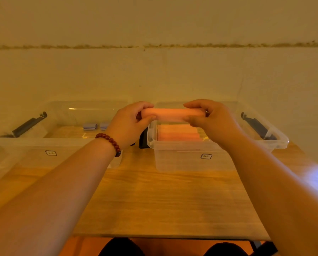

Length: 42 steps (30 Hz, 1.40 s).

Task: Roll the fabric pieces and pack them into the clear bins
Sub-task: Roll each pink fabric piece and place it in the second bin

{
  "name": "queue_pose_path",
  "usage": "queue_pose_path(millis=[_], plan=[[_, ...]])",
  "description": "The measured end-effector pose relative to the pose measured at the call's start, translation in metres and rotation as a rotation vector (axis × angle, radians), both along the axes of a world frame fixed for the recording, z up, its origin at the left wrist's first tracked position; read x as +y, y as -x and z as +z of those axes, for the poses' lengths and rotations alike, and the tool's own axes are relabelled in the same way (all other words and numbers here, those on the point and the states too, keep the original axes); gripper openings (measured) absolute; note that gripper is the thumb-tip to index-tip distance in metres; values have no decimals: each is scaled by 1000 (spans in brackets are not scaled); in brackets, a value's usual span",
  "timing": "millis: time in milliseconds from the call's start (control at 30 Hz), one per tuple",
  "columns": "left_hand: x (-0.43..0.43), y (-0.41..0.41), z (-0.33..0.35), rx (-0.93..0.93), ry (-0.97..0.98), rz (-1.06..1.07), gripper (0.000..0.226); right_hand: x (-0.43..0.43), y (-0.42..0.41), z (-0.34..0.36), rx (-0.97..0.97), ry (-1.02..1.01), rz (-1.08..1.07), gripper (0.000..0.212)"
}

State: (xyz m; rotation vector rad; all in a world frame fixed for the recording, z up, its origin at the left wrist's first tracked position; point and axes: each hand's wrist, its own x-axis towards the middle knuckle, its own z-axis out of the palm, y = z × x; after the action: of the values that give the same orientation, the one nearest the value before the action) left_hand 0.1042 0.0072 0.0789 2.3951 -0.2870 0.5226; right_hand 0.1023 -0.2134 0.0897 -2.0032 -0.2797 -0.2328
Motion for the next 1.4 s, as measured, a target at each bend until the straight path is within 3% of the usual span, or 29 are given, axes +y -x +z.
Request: queue_pose_path(millis=[433, 900, 1233, 1400], plan=[[3, -42, 1, 136, 2, -26, 43, -5, -55, -7, 102, -110, -53, 19], [-6, -80, -6, 400, -317, -110, 56, -13, -101, -22, 463, -57, -63, 20], [-6, -90, -13, 445, -328, -134, 60, -19, -111, -32, 628, 40, -19, 22], [-7, -90, -15, 445, -314, -134, 57, -23, -108, -31, 793, -4, 22, 19]])
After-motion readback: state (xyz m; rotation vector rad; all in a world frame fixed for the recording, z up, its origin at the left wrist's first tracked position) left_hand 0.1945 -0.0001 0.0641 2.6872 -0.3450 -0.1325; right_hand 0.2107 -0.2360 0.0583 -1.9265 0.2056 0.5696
